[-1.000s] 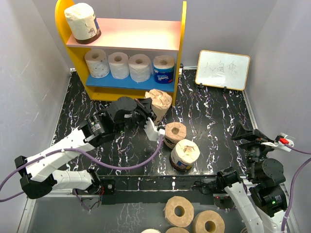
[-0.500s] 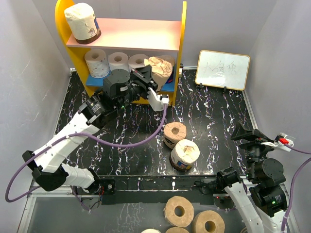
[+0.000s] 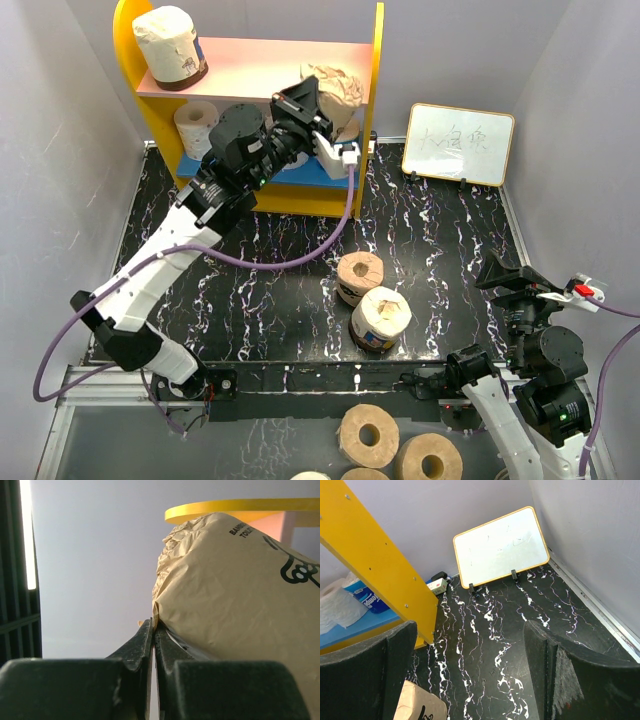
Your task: Place and organize the paper towels onto the shelf
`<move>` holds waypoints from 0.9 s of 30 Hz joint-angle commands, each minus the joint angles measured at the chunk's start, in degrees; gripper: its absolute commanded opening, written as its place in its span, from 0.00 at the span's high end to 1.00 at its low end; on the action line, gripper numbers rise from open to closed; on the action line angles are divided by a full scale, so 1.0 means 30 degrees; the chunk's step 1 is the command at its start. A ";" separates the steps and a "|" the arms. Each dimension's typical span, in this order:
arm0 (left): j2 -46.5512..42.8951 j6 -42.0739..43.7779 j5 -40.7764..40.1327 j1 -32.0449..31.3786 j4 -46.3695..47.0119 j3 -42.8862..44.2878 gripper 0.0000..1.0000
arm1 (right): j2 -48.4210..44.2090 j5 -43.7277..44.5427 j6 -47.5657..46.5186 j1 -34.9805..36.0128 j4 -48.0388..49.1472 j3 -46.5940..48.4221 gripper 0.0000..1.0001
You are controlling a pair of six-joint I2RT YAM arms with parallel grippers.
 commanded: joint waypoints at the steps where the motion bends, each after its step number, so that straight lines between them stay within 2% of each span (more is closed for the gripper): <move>1: 0.0388 0.0163 0.0417 0.0698 0.3098 0.1736 1.00 | -0.0299 -0.0279 -0.0164 0.0103 0.0489 0.0223 0.14; 5: 0.1182 0.0257 0.0704 0.1128 0.4115 0.2655 1.00 | -0.0312 -0.0276 -0.0174 0.0129 0.0489 0.0223 0.14; 17: 0.5966 -0.1925 0.1869 0.4038 0.4991 0.8685 1.00 | -0.0317 -0.0182 -0.0122 0.0108 0.0338 0.0311 0.14; 27: 0.8384 -0.3170 0.2768 0.6024 0.8091 0.9746 1.00 | -0.0303 -0.0332 -0.0225 0.0127 0.0546 0.0194 0.14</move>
